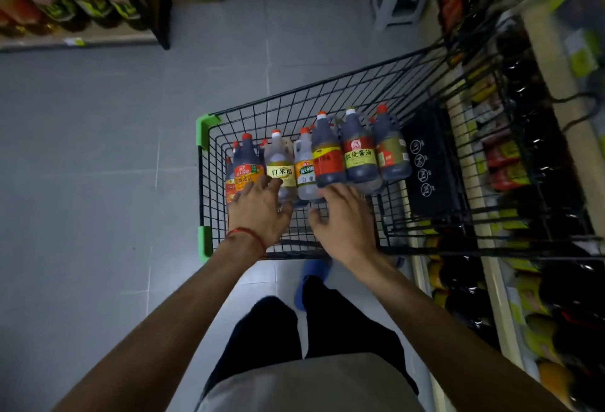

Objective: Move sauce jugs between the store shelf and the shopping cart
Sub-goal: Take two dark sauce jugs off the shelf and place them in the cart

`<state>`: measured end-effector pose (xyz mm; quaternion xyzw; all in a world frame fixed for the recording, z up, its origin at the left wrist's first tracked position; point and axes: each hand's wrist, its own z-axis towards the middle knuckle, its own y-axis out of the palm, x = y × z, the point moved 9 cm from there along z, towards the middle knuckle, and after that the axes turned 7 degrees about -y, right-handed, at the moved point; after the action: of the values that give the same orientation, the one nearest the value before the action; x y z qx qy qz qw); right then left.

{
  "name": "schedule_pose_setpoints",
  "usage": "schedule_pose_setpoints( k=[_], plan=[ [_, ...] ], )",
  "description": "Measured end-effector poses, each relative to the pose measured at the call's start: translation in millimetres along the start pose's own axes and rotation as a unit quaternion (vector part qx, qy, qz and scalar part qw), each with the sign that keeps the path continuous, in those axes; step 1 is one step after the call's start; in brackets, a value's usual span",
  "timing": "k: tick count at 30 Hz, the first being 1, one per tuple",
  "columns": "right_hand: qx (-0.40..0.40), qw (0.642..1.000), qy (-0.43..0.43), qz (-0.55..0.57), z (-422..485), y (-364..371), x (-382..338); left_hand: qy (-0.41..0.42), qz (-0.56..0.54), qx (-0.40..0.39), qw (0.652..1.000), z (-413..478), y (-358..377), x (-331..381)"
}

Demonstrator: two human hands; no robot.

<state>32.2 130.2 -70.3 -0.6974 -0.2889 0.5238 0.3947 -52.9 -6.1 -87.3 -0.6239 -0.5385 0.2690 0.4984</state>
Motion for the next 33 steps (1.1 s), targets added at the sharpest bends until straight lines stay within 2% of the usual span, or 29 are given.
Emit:
schedule_pose_setpoints(
  k=[8, 13, 16, 21, 26, 31, 33],
  plan=[
    [-0.05, 0.998, 0.027, 0.029, 63, 34, 25, -0.09, -0.032, -0.081, 0.992, 59, 43, -39],
    [-0.036, 0.994, 0.091, 0.055, 91, 62, 52, -0.167, -0.104, -0.115, 0.974, 106, 70, -69],
    [-0.029, 0.989, 0.131, 0.065, 101, 76, 64, -0.229, -0.152, -0.135, 0.952, 128, 92, -98],
    [-0.023, 0.977, 0.204, 0.063, 112, 96, 83, -0.265, -0.192, -0.171, 0.929, 149, 128, -123],
    [-0.012, 0.965, 0.256, 0.045, 118, 106, 101, -0.34, -0.263, -0.176, 0.885, 157, 155, -139],
    [0.002, 0.957, 0.287, 0.044, 116, 116, 118, -0.35, -0.217, -0.202, 0.888, 163, 169, -143],
    [0.006, 0.954, 0.298, 0.038, 118, 118, 124, -0.368, -0.206, -0.22, 0.88, 168, 207, -174]
  ],
)
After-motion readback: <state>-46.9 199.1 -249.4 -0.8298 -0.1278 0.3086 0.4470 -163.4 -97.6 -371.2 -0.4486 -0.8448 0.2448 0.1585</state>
